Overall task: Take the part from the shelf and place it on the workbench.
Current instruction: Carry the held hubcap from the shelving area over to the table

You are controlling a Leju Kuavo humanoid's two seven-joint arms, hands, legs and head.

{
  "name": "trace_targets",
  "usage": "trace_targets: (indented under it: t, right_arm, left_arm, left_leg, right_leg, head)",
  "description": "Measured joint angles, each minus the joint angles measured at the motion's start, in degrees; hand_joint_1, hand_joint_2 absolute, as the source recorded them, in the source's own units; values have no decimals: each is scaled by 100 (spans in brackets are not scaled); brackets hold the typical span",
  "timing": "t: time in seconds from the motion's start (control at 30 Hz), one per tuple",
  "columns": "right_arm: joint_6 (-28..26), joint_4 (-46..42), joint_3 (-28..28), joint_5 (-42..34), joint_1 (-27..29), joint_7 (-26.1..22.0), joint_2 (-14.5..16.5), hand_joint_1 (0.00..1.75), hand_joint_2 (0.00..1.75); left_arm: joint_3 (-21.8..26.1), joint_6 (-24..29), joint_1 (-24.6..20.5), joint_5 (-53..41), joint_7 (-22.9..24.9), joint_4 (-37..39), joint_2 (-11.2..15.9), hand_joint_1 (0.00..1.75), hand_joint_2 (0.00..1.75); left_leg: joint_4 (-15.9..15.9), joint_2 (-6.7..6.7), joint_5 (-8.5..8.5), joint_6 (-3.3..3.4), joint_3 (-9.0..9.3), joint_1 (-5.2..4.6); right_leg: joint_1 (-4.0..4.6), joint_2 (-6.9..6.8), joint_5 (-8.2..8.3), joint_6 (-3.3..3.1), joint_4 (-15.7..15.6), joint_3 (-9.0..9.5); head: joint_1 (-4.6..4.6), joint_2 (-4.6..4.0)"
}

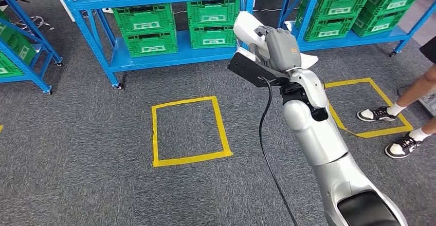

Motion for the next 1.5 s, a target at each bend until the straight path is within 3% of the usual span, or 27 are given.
trace_targets:
  t: [0.07, 0.13, 0.2, 0.27, 0.33, 0.37, 0.43, 0.5, 0.57, 0.63, 0.67, 0.73, 0.8, 0.87, 0.9, 0.97, 1.03, 1.07, 1.13, 1.17, 1.23, 1.3, 1.37, 1.4, 1.43, 1.5]
  right_arm:
    - [-2, -1, 0, -6, -5, 0, -3, 175, 175]
    - [-1, 0, 0, -9, -1, 2, -13, 175, 175]
    - [1, 1, 0, -10, -7, 2, -16, 175, 175]
    - [2, 1, 1, -10, -6, 2, -11, 175, 175]
    - [3, 1, 2, -10, 8, 2, -7, 175, 175]
    - [3, 1, 2, -10, 14, 2, -7, 175, 175]
    - [3, 1, 2, -10, 16, 2, -7, 175, 175]
    - [4, 1, 2, -10, 5, 2, -5, 175, 175]
    - [4, 1, 2, -10, -3, 1, -1, 175, 175]
    - [4, 0, 1, -11, 13, 1, -16, 175, 175]
    - [2, -1, 1, -14, 21, -1, -34, 175, 175]
    - [-5, -2, -1, -37, 27, -12, -89, 175, 175]
    - [-7, -1, -2, -92, 53, -51, -147, 175, 175]
    - [1, 0, -4, -193, 117, -119, -267, 175, 175]
    - [12, 1, -9, -259, 144, -157, -357, 175, 175]
    - [41, 1, -28, -402, 170, -238, -541, 175, 175]
    - [32, -2, -47, -504, 194, -300, -678, 175, 175]
    - [0, -4, -54, -533, 230, -313, -734, 175, 175]
    - [-105, -48, -65, -543, 385, -300, -838, 175, 175]
    - [-159, -102, -74, -533, 483, -279, -886, 175, 175]
    - [-237, -244, -98, -503, 649, -212, -951, 175, 175]
    - [-265, -384, -119, -484, 778, -129, -986, 175, 175]
    - [-275, -550, -142, -480, 974, -49, -1052, 175, 175]
    - [-286, -651, -161, -480, 1094, -14, -1100, 175, 175]
    - [-301, -759, -190, -480, 1212, 10, -1155, 175, 175]
    - [-331, -976, -270, -469, 1412, 54, -1232, 175, 175]
  left_arm:
    - [0, 0, -3, 0, -4, 0, 2, 0, 175]
    - [0, 0, -9, 1, -9, 1, 4, 0, 175]
    - [-1, 0, -12, 2, -13, 1, 7, 0, 175]
    - [-2, 0, -4, 3, -12, 1, 7, 0, 175]
    - [-2, 0, 9, 4, -9, 2, 7, 0, 175]
    - [-2, 0, 14, 4, -8, 2, 7, 0, 175]
    - [-2, 0, 15, 4, -10, 1, 8, 0, 175]
    - [-2, 0, 13, 4, -14, 4, 27, 0, 175]
    - [-3, -11, 5, 4, -14, 6, 44, 0, 175]
    - [-4, -21, 2, 5, -14, 2, 33, 0, 175]
    - [-4, -13, 3, 6, -14, 2, 30, 0, 175]
    - [-7, 4, 27, -1, -14, 2, 8, 0, 175]
    - [-15, 17, 79, -32, -15, 3, -15, 0, 175]
    - [-50, 20, 117, -109, -5, 2, -44, 0, 175]
    - [-77, 20, 118, -158, 10, 1, -59, 0, 175]
    - [-145, 20, 94, -253, 60, 0, -79, 0, 175]
    - [-205, 20, 62, -326, 111, 0, -77, 0, 175]
    - [-234, 20, 44, -358, 127, 0, -72, 0, 175]
    - [-292, 20, -2, -397, 142, -1, -63, 0, 175]
    - [-316, 20, -28, -410, 143, -1, -60, 0, 175]
    - [-351, 20, -64, -431, 141, -3, -54, 0, 175]
    - [-391, 20, -70, -457, 136, -4, -52, 0, 175]
    - [-449, 20, -68, -498, 101, -4, -52, 0, 175]
    - [-475, 20, -68, -519, 77, -4, -53, 0, 175]
    - [-497, 20, -69, -535, 55, -4, -54, 0, 175]
    - [-543, 20, -67, -568, 24, -3, -54, 0, 175]
  left_leg:
    - [42, 97, -15, -50, -22, -36]
    - [52, 143, -29, -104, -28, -33]
    - [294, -98, -226, -176, -130, -12]
    - [989, -388, -629, -224, -417, 10]
    - [1654, -452, -882, -226, -698, 17]
    - [1715, -461, -848, -213, -716, 17]
    - [1140, -540, -482, -156, -422, 15]
    - [330, -809, -178, -82, -29, 19]
    - [-1, -973, -121, -49, 126, 3]
    - [-53, -863, -66, -23, 144, 2]
    - [-94, -794, -23, 5, 149, 18]
    - [-170, -627, 55, 60, 136, 56]
    - [-160, -457, 75, 83, 89, 47]
    - [-113, -290, 73, 82, 30, 46]
    - [-86, -215, 70, 80, 1, 47]
    - [-27, -80, 50, 56, -35, 41]
    - [21, 28, 16, 3, -41, 13]
    - [31, 76, 4, -26, -35, -2]
    - [20, 164, -4, -79, -16, -8]
    - [41, 132, -35, -111, -23, 2]
    - [336, -118, -268, -170, -140, 27]
    - [1047, -385, -665, -204, -424, 50]
    - [1589, -450, -842, -213, -640, 56]
    - [1560, -464, -762, -208, -616, 57]
    - [1296, -499, -581, -197, -481, 63]
    - [516, -748, -237, -165, -109, 87]
  right_leg:
    - [36, -45, 11, -78, -212, 75]
    - [20, 88, 62, -156, -224, 35]
    - [-16, 198, 113, -227, -245, 6]
    - [-32, 309, 152, -266, -249, -31]
    - [-26, 444, 189, -271, -247, -74]
    - [-23, 519, 209, -265, -246, -90]
    - [-18, 669, 244, -242, -245, -106]
    - [-24, 799, 281, -200, -244, -124]
    - [-54, 917, 334, -125, -255, -170]
    - [-77, 1041, 400, -34, -294, -210]
    - [-63, 1004, 389, -3, -283, -235]
    - [-36, 707, 145, 38, 59, -411]
    - [-37, 414, -262, 86, 804, -730]
    - [-58, 350, -416, 138, 1251, -874]
    - [-68, 331, -349, 153, 1155, -783]
    - [-70, 169, -86, 150, 410, -314]
    - [-40, -4, 67, 91, -195, 42]
    - [-22, -34, 77, 53, -299, 91]
    - [-15, 82, 112, -19, -304, 76]
    - [-27, 132, 132, -54, -320, 73]
    - [-66, 229, 175, -124, -351, 65]
    - [-78, 348, 195, -156, -352, 38]
    - [-77, 494, 207, -157, -346, 20]
    - [-77, 567, 211, -152, -340, 15]
    - [-80, 640, 215, -144, -331, 14]
    - [-84, 781, 222, -108, -304, -4]
  head:
    - [-8, 0]
    - [-11, 0]
    - [-12, 0]
    - [-15, 0]
    - [-15, 0]
    - [-15, -1]
    - [-15, -1]
    - [-12, -1]
    - [-14, -1]
    - [-21, 0]
    - [-15, 0]
    - [22, 0]
    - [54, 0]
    - [55, 0]
    - [55, 0]
    - [55, 0]
    - [52, -1]
    - [51, -1]
    - [50, -1]
    - [50, 0]
    - [48, 0]
    - [48, 0]
    - [49, 0]
    - [49, -1]
    - [49, -1]
    - [49, -1]
